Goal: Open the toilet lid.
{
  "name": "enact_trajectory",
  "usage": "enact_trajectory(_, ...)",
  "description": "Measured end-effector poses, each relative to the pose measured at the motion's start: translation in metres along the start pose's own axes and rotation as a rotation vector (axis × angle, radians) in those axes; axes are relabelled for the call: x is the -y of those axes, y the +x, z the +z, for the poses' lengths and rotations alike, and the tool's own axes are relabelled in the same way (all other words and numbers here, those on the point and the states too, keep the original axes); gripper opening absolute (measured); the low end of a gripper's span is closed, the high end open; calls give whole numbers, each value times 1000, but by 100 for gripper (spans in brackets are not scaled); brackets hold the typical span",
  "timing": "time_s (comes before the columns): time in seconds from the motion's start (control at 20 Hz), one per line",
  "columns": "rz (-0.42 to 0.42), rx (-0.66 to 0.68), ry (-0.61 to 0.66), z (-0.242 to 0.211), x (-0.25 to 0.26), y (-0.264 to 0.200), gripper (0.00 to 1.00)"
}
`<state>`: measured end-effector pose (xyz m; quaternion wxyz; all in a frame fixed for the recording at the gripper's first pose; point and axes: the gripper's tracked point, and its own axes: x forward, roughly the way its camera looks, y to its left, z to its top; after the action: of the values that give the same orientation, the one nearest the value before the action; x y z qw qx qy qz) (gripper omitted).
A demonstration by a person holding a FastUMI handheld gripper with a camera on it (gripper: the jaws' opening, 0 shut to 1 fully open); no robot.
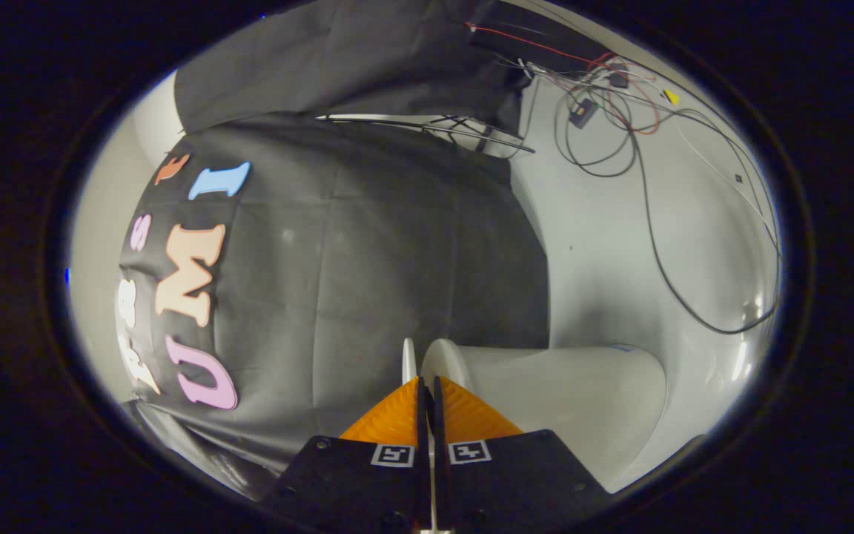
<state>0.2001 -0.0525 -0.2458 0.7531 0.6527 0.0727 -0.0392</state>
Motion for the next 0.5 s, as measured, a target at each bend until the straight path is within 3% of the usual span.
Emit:
enact_trajectory(0.15, -9, -7, -97, -3, -31, -4, 3)
enact_trajectory(0.5, 98, 3, -327, -30, -132, -22, 3)
